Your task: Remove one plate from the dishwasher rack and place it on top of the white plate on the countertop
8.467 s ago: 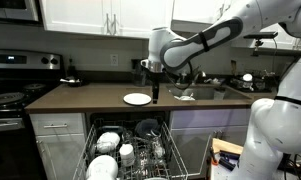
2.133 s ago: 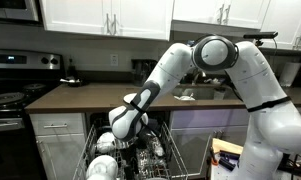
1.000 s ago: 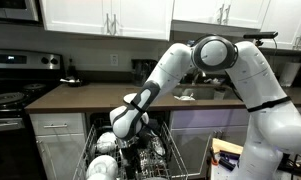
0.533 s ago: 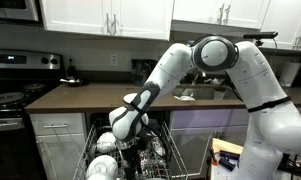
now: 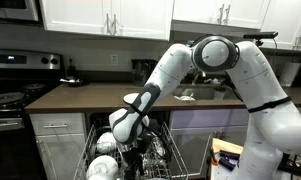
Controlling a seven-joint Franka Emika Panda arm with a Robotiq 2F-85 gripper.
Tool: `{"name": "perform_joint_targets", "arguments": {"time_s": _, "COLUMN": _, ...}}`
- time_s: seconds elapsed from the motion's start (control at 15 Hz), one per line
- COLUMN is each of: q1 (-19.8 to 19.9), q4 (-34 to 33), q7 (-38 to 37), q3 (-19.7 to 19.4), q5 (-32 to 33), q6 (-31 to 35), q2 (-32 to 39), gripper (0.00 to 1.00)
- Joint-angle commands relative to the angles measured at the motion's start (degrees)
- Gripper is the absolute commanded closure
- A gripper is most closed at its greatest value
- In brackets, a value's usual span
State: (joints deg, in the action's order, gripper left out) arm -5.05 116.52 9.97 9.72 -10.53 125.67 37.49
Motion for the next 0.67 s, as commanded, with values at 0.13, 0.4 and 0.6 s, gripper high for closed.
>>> {"name": "perform_joint_targets", "arguments": {"time_s": 0.13, "q1": -0.66, "q4": 3.45, "q7": -3.16, "q3": -0.62, "q5": 0.82, "q6": -0.52, "q2": -3.56, "gripper": 0.0}}
{"name": "perform_joint_targets", "arguments": {"time_s": 0.4, "q1": -1.5, "q4": 4.71, "q7": -4.66, "q3": -0.97, "q5": 1.5, "q6": -0.84, "q2": -5.72, "gripper": 0.0}}
{"name": "perform_joint_targets", "arguments": {"time_s": 0.6, "q1": -1.77, "q4": 5.35, "q7": -4.86, "q3": -1.0, "q5": 1.69, "q6": -0.95, "q2": -6.85, "gripper": 0.0}}
